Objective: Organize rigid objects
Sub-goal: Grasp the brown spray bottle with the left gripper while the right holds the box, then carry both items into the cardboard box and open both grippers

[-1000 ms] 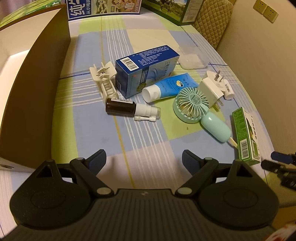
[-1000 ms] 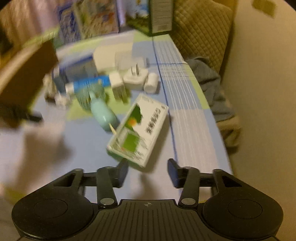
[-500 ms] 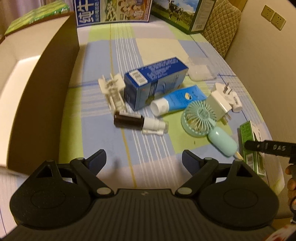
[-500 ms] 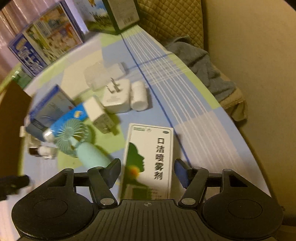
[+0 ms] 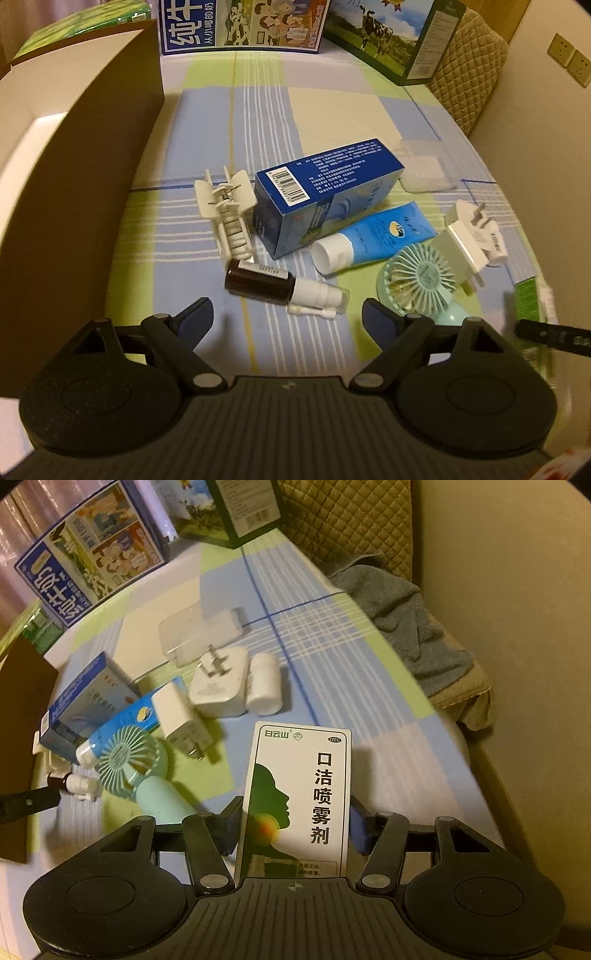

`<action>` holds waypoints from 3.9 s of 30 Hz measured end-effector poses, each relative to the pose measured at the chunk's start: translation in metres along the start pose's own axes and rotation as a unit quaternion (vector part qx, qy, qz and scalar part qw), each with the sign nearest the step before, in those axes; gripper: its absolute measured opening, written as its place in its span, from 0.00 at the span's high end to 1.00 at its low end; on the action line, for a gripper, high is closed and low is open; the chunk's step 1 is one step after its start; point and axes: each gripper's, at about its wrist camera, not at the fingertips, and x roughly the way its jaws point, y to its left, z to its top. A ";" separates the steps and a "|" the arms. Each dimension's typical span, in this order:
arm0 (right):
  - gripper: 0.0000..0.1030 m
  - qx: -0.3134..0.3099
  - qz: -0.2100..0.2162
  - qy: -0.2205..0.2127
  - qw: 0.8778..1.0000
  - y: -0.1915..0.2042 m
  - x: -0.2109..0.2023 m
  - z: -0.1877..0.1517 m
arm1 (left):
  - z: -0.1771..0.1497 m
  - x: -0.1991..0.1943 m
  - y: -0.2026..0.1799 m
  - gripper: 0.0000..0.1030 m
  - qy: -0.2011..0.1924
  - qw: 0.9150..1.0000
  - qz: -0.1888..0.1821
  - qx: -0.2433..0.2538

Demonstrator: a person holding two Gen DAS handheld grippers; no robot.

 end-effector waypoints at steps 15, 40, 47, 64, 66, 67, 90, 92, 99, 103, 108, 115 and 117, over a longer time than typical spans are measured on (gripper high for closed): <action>0.48 0.028 0.009 0.011 1.000 -0.023 0.006 0.017 | -0.008 0.024 -0.022 0.16 -0.023 0.989 0.040 0.142; 0.48 0.006 0.013 0.025 1.000 -0.023 0.015 0.021 | 0.007 0.042 -0.008 0.15 0.009 0.999 0.033 0.010; 0.48 -0.008 0.024 0.025 0.999 -0.021 0.014 0.020 | -0.002 0.036 -0.006 0.15 0.002 0.999 0.041 0.029; 0.48 -0.099 0.079 0.020 0.992 -0.002 -0.010 0.016 | -0.031 -0.043 -0.015 0.15 -0.056 0.997 0.051 0.021; 0.48 -0.118 0.093 0.019 0.989 0.004 -0.014 0.016 | -0.035 -0.056 -0.019 0.15 -0.065 0.996 0.057 0.016; 0.48 -0.127 0.100 0.019 0.987 0.007 -0.016 0.016 | -0.037 -0.061 -0.020 0.15 -0.069 0.996 0.060 0.013; 0.48 -0.252 0.218 0.007 0.943 0.145 -0.052 0.006 | -0.045 -0.152 0.031 0.15 -0.136 0.986 0.093 -0.036; 0.48 -0.254 0.232 0.006 0.939 0.171 -0.055 0.004 | -0.040 -0.160 0.050 0.15 -0.141 0.985 0.094 -0.033; 0.48 -0.272 0.283 -0.002 0.920 0.271 -0.058 -0.009 | -0.025 -0.180 0.127 0.15 -0.151 0.982 0.106 -0.025; 0.48 -0.278 0.290 -0.011 0.916 0.327 -0.056 -0.019 | -0.017 -0.181 0.170 0.15 -0.145 0.983 0.110 -0.018; 0.48 -0.271 0.285 -0.005 0.919 0.382 -0.040 -0.023 | -0.008 -0.174 0.214 0.15 -0.130 0.985 0.110 -0.008; 0.48 -0.267 0.250 0.008 0.931 0.424 -0.011 -0.027 | -0.003 -0.151 0.252 0.15 -0.097 0.990 0.098 0.006; 0.48 -0.268 0.240 0.014 0.933 0.431 -0.002 -0.028 | -0.001 -0.142 0.259 0.15 -0.090 0.991 0.095 0.013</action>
